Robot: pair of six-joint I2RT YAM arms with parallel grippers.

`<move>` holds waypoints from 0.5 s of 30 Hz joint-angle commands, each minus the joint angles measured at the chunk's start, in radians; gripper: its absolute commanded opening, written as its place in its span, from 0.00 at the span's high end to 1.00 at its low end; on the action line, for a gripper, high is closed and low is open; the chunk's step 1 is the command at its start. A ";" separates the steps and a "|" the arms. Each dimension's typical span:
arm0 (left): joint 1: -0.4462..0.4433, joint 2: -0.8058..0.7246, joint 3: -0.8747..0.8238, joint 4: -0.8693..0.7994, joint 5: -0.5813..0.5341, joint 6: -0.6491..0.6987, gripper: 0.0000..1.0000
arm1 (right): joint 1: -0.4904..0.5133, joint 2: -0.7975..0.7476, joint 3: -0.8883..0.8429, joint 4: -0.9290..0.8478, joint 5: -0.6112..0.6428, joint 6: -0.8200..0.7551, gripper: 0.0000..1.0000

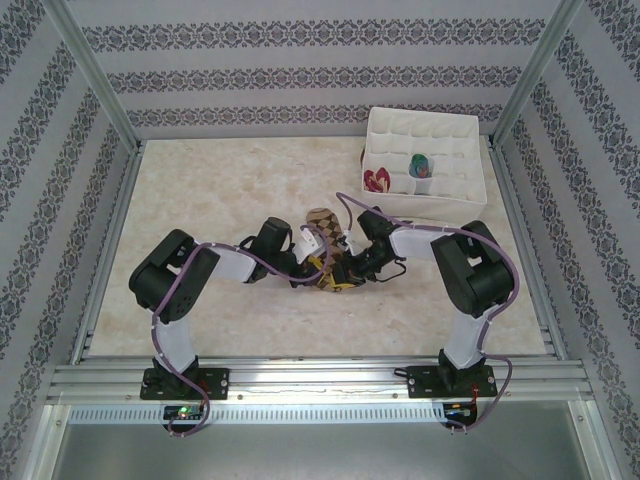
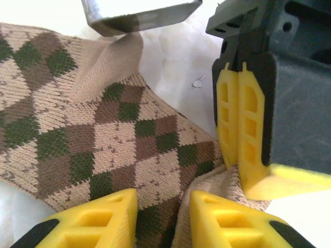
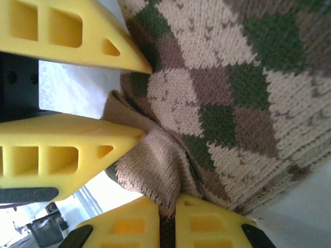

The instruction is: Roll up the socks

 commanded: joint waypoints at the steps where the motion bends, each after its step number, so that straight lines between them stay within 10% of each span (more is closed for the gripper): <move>1: -0.009 -0.044 -0.077 0.087 -0.038 -0.016 0.61 | 0.011 0.009 -0.004 -0.027 0.188 0.055 0.89; 15: -0.014 -0.101 -0.111 0.122 0.037 0.058 0.52 | 0.035 0.060 0.018 -0.055 0.271 0.105 0.87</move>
